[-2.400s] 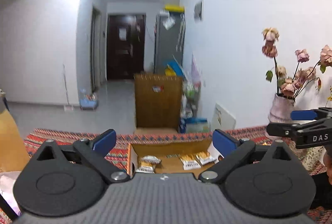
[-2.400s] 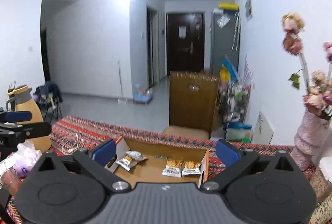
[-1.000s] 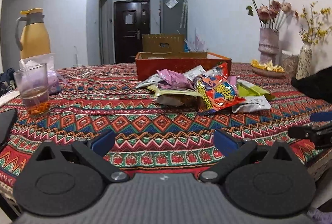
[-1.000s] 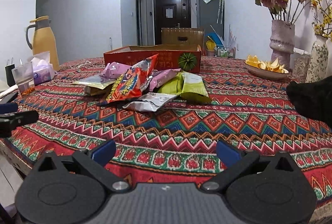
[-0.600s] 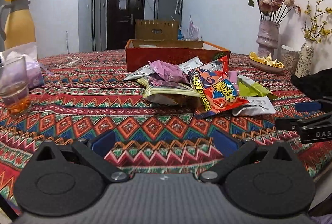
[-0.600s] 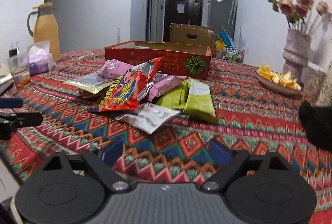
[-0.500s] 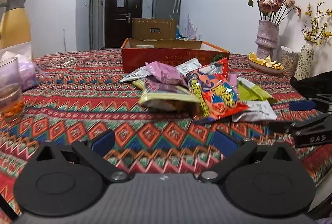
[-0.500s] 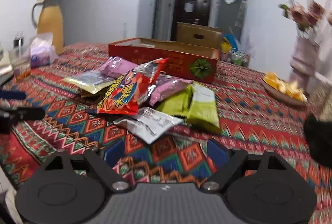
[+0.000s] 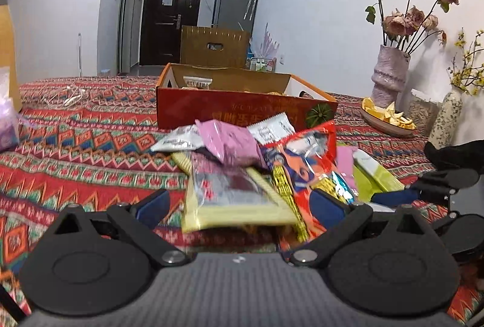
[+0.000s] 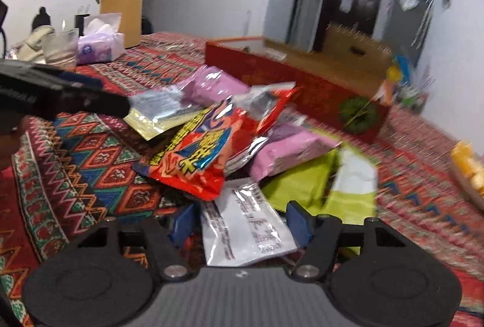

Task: Organize snacks
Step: 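Grasp a white packet with the left tool while the right tool grasps another white packet, then carry both held white packets up and over the orange box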

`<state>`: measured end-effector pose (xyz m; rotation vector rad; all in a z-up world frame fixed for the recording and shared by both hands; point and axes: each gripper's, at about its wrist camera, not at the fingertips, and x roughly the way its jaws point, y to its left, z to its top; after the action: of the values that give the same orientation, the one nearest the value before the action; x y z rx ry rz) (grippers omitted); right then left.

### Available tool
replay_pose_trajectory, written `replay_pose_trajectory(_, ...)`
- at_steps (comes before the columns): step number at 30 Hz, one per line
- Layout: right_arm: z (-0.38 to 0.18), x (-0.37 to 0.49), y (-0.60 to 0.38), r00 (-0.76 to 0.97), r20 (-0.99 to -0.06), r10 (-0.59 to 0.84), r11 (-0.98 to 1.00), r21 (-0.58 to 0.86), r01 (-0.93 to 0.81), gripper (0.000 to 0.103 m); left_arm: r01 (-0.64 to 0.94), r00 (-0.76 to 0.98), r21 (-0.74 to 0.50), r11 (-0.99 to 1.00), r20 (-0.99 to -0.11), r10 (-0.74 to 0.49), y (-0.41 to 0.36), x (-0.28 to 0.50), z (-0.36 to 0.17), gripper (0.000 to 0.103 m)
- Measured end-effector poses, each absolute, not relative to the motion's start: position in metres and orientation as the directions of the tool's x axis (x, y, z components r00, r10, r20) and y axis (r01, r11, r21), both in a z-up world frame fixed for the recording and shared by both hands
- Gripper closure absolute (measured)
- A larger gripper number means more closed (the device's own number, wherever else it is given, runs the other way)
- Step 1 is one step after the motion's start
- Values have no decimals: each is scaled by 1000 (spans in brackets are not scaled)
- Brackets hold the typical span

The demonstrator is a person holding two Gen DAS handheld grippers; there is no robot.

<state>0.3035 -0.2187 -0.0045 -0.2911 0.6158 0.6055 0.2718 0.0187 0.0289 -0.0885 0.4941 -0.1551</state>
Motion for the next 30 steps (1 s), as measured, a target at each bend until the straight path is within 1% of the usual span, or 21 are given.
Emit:
replay_pose_trajectory(1, -6, 310, -219, 631, -621, 464, 790, -32, -612, 42, 132, 868, -122, 984, -465, -174, 17, 278, 29, 2)
replay_pose_trajectory(2, -6, 315, -222, 608, -627, 486, 791, 19, -612, 48, 133, 867, -125, 983, -466, -177, 16, 284, 29, 2)
replay_pose_trajectory(3, -7, 318, -223, 598, -626, 500, 792, 52, -608, 49, 130, 863, -129, 983, -473, -176, 14, 291, 28, 2)
replay_pose_trajectory(5, -7, 317, -224, 603, -626, 494, 798, 51, -601, 57, 117, 850, -135, 984, -499, -170, 13, 305, 25, 5)
replay_pose_trajectory(7, -6, 314, -228, 609, -627, 487, 810, 64, -582, 61, 97, 831, -139, 986, -533, -157, 13, 321, 22, 6)
replay_pose_trajectory(10, -6, 308, -237, 636, -626, 451, 846, 74, -527, 62, 81, 801, -106, 991, -585, -128, 9, 343, 17, 7)
replay_pose_trajectory(12, -7, 302, -242, 656, -623, 426, 866, 73, -494, 62, 95, 799, -73, 993, -590, -120, 5, 352, 14, 8)
replay_pose_trajectory(13, -6, 299, -245, 662, -620, 421, 873, 78, -482, 62, 82, 798, -55, 995, -595, -98, 3, 355, 12, 10)
replay_pose_trajectory(14, -7, 297, -247, 666, -618, 419, 877, 85, -473, 62, 69, 799, -37, 997, -596, -78, 2, 357, 11, 22)
replay_pose_trajectory(17, -7, 287, -253, 680, -617, 396, 892, 81, -446, 63, 62, 795, -10, 998, -604, -55, 3, 355, 6, 35)
replay_pose_trajectory(18, -7, 284, -254, 684, -617, 389, 895, 78, -439, 63, 62, 797, -3, 998, -602, -51, 3, 351, 6, 36)
replay_pose_trajectory(20, -7, 278, -258, 691, -616, 379, 903, 83, -421, 63, 62, 795, -7, 998, -604, -53, 6, 340, 9, 43)
replay_pose_trajectory(23, -5, 268, -264, 704, -613, 358, 917, 88, -390, 63, 63, 794, -26, 998, -604, -66, 11, 314, 14, 48)
replay_pose_trajectory(26, -4, 257, -267, 712, -607, 353, 923, 101, -372, 63, 34, 798, -85, 996, -598, -78, 22, 280, 22, 49)
replay_pose_trajectory(30, 2, 237, -267, 724, -584, 368, 920, 117, -373, 63, 5, 819, -168, 986, -565, -100, 36, 231, 37, 50)
